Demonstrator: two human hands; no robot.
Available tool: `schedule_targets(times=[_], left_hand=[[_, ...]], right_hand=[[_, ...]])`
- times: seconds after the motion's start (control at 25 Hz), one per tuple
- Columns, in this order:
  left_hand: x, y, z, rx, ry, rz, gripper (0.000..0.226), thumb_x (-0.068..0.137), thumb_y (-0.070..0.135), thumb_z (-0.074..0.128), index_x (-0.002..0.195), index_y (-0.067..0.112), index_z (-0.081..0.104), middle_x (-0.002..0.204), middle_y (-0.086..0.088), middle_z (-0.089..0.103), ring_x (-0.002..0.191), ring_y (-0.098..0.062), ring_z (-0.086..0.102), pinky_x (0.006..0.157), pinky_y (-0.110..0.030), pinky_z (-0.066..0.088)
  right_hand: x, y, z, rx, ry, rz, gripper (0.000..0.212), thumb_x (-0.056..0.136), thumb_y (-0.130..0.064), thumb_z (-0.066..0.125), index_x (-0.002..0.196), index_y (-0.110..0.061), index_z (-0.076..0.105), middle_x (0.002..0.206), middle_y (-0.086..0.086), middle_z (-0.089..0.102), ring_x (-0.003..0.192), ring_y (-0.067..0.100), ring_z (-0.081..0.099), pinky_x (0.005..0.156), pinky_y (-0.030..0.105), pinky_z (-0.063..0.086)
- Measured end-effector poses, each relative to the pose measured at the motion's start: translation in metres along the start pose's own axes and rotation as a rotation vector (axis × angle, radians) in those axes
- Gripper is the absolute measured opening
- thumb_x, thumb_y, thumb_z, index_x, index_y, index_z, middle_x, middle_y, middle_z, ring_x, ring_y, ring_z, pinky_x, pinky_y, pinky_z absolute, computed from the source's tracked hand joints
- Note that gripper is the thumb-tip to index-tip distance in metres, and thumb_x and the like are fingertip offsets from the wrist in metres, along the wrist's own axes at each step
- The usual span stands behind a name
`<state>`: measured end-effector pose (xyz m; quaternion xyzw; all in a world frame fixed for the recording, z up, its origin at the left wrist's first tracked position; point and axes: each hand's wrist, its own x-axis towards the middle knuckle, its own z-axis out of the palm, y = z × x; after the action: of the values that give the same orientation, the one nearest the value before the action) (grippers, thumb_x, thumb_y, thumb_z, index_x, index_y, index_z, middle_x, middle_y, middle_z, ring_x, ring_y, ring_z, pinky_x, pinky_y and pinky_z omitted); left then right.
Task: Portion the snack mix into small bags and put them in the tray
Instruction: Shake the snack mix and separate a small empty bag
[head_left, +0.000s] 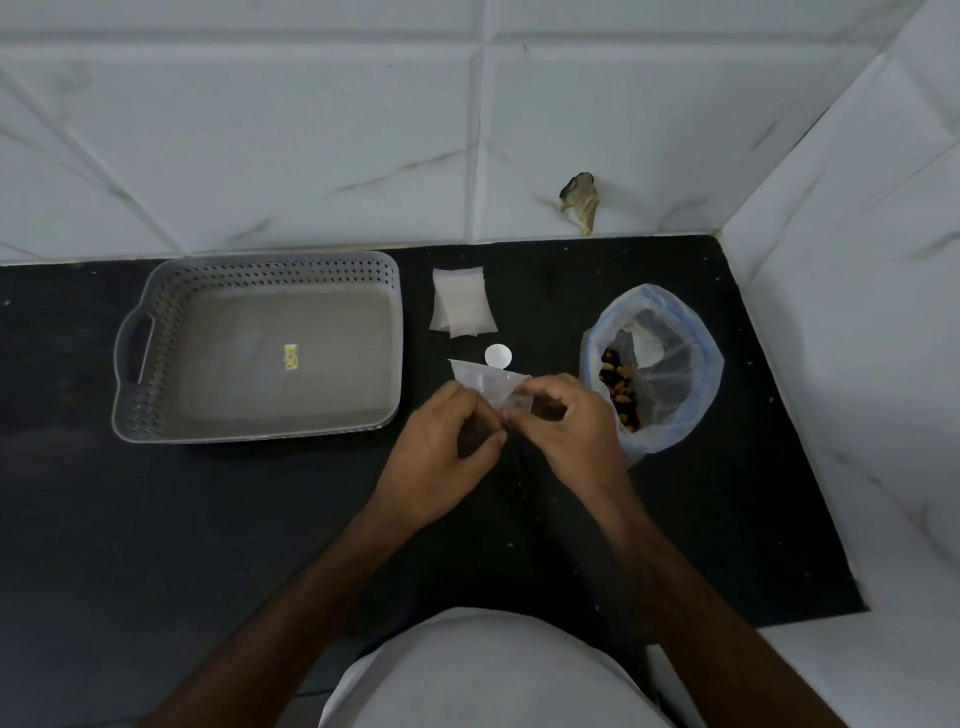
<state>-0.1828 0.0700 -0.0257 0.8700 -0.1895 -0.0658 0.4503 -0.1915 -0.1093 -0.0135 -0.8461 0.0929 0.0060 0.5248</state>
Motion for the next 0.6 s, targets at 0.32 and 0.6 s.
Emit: schedule_targets(times=[0.32,0.6], left_hand=[[0.022,-0.022,-0.021,0.543,0.003,0.175,0.074,0.08,0.059,0.061,0.142,0.021,0.047,0.144,-0.003,0.049,0.134,-0.024,0.046,0.113,-0.053,0.032],[0.027,-0.034,-0.028,0.509,-0.065,0.232,0.053,0.079,0.034,0.079,0.124,0.02,0.053,0.117,-0.006,0.06,0.104,-0.023,0.059,0.09,-0.037,0.039]], right_hand=[[-0.001,-0.003,-0.011,0.284,-0.166,0.272,0.013,0.092,-0.017,0.068,0.084,-0.024,0.075,0.086,-0.001,0.075,0.089,0.016,0.071,0.084,0.031,0.057],[0.0,0.007,-0.017,0.165,-0.245,0.155,0.016,0.096,-0.017,0.063,0.107,-0.021,0.074,0.104,-0.004,0.07,0.096,-0.001,0.065,0.086,0.024,0.053]])
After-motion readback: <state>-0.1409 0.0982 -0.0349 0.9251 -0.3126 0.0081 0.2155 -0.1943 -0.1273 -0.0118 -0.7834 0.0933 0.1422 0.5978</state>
